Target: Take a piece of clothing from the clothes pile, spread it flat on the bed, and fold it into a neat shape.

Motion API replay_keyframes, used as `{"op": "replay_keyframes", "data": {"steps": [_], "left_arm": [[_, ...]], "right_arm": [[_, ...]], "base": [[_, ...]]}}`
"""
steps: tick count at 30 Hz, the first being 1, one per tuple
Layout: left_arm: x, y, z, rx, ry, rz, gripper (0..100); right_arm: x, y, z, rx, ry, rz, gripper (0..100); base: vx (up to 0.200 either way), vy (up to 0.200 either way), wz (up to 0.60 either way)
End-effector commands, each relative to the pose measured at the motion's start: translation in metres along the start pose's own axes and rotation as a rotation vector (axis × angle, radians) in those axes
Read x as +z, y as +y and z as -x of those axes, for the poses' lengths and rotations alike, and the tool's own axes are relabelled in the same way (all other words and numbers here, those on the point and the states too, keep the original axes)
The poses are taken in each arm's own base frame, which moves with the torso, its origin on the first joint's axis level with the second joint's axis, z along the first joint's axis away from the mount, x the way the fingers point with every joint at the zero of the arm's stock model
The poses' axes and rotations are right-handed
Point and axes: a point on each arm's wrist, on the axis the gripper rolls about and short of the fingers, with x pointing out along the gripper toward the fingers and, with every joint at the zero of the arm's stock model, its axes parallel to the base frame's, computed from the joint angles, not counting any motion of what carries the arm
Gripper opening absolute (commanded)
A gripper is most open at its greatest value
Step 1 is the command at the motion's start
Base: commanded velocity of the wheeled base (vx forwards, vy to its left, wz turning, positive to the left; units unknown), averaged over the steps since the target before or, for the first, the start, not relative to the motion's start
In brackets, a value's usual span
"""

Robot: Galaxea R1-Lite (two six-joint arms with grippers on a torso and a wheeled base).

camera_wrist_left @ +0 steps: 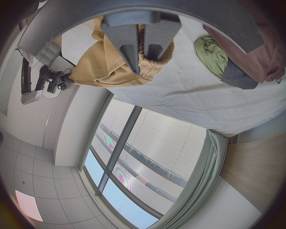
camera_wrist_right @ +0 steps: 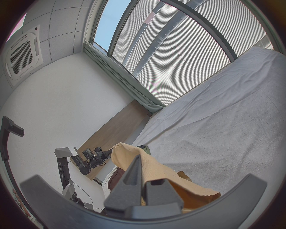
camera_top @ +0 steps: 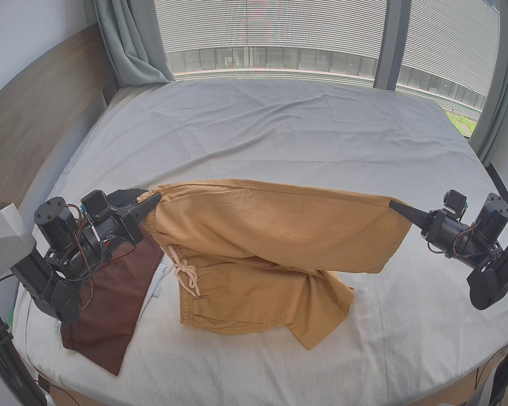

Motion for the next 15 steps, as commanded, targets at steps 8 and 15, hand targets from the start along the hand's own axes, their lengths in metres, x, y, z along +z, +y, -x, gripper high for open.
{"op": "replay_keyframes", "data": {"steps": [8,15], "left_arm": [[-0.0005,0.0007,0.0001,0.002,0.001,0.002,0],[-0.0011,-0.0012,-0.0024,-0.008,0.001,0.002,0]], "right_arm": [[-0.0002,-0.0018,0.0004,-0.005,0.0,0.0,0],[0.0036,0.0001,-0.0048,-0.016,-0.029,0.016,0]], "base": [[0.0,0.0,0.0],[0.0,0.0,0.0]]}}
